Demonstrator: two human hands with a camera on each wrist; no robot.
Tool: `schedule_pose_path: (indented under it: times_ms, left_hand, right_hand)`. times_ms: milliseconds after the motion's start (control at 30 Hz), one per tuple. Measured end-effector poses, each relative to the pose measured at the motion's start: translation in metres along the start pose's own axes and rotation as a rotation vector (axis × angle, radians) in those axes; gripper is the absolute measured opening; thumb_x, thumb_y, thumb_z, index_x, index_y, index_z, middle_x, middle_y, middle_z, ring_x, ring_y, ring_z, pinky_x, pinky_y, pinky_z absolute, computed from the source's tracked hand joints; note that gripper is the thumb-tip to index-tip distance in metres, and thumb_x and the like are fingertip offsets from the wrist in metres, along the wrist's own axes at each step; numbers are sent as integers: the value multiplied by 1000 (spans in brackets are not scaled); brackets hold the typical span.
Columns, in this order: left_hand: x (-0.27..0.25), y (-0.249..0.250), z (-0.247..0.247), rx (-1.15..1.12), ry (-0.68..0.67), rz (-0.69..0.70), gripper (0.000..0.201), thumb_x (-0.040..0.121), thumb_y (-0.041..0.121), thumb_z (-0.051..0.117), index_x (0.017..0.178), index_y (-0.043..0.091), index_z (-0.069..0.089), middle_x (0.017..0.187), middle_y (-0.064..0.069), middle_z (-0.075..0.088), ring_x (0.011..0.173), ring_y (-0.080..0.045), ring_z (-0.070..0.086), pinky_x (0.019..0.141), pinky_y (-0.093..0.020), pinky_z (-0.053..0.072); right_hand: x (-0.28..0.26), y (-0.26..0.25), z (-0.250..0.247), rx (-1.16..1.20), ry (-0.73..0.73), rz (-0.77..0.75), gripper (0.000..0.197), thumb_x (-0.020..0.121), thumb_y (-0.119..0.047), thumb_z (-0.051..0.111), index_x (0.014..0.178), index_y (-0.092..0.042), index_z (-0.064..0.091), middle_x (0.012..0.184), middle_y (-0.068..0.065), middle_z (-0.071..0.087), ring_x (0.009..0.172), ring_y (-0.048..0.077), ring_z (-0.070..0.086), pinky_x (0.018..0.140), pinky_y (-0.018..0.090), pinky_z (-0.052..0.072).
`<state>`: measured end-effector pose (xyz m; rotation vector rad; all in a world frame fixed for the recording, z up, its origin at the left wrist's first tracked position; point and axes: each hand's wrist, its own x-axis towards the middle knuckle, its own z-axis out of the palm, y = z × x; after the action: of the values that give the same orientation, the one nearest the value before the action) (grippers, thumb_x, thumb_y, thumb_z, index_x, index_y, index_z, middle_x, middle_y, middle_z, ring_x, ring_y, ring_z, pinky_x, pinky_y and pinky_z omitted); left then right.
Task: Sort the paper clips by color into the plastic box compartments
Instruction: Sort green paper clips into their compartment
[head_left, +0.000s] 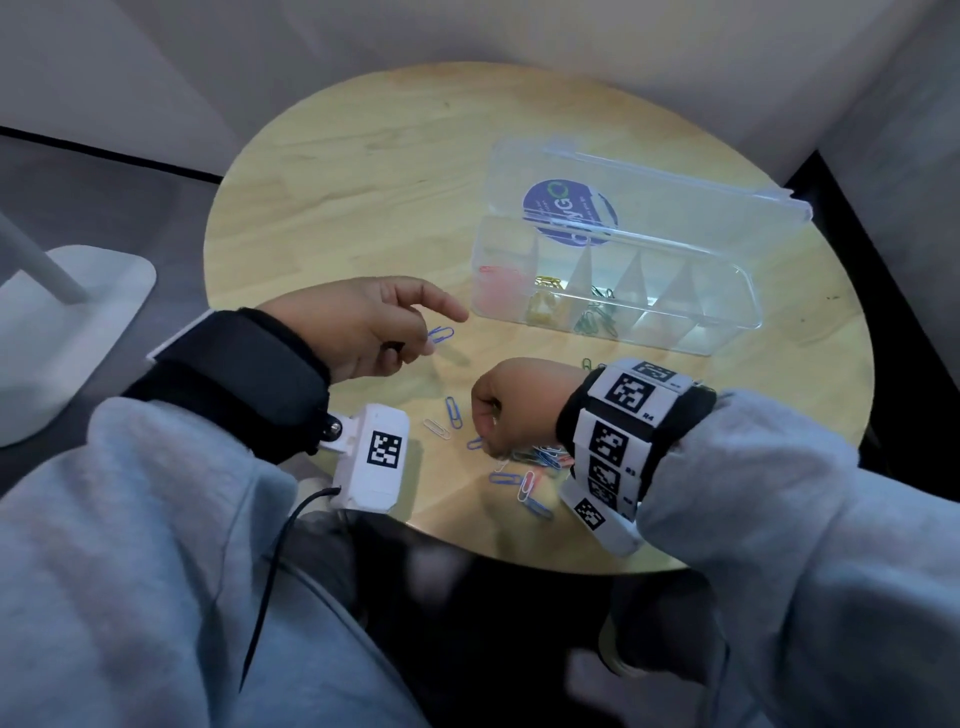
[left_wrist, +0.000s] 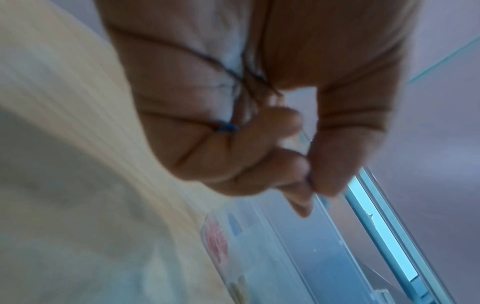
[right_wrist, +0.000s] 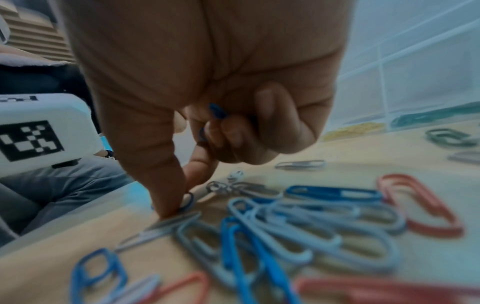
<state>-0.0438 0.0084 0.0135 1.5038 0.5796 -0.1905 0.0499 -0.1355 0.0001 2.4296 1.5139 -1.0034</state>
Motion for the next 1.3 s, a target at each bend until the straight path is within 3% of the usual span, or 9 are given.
schedule_pose_path:
  times_ms: [100,200,333,400,533,767,967,1133,1300]
  left_hand:
    - [4,-1,3,-95,16,-88,29,80,-4,40,76,11,64,52,4,40,40,-6,37,35,-12,28]
    - [8,0,7,-203,17,-144,30,82,-1,31,65,10,52,58,0,39,38,-6,37,33,-11,26]
    - [10,5,12,-169,68,-179,24,84,9,37,66,9,53,61,-2,44,41,-9,39,32,-12,26]
    - [12,8,17,86,126,-178,17,86,15,49,71,12,56,61,0,41,45,-12,34,37,-15,23]
    - [11,8,31,871,121,-86,6,79,21,65,83,26,65,63,9,47,56,-10,41,54,-22,30]
    - [16,2,52,1144,50,-144,18,77,10,62,82,26,58,64,9,48,57,-5,42,49,-20,27]
    - [19,3,59,1312,49,-179,17,79,8,59,80,24,54,66,8,46,65,-12,44,48,-20,24]
    - [22,2,58,1339,34,-216,15,78,11,61,70,20,52,66,8,48,73,-16,48,49,-19,26]
    - [20,2,54,1262,28,-230,18,74,15,65,62,18,52,62,7,51,64,-13,46,52,-18,28]
  right_hand:
    - [-4,3,0,43,-18,24,11,77,-16,68,73,-18,58,66,-6,54,66,14,50,52,20,38]
    - [-9,14,-4,333,24,63,14,74,-14,66,64,-18,58,72,4,69,62,13,53,60,23,44]
    - [-18,36,-6,821,59,151,23,81,-5,59,59,-13,53,51,5,46,41,14,39,46,22,31]
    - [-22,48,-5,1064,41,194,27,84,3,51,61,-8,48,48,6,44,35,12,38,43,21,29]
    - [-28,66,0,1300,46,222,32,85,12,45,61,-8,41,42,7,46,47,19,38,35,17,34]
    - [-33,78,3,1493,122,218,26,88,8,39,84,-5,61,54,2,43,40,8,43,37,14,38]
    - [-36,83,4,1633,163,274,30,90,-2,32,70,-5,54,56,3,42,41,10,44,37,14,37]
    - [-37,79,6,1431,117,291,22,91,-5,39,72,-9,50,62,2,42,44,10,41,35,13,33]
    - [-35,76,6,1281,180,291,24,89,-1,49,66,-10,46,54,3,37,36,10,38,33,14,28]
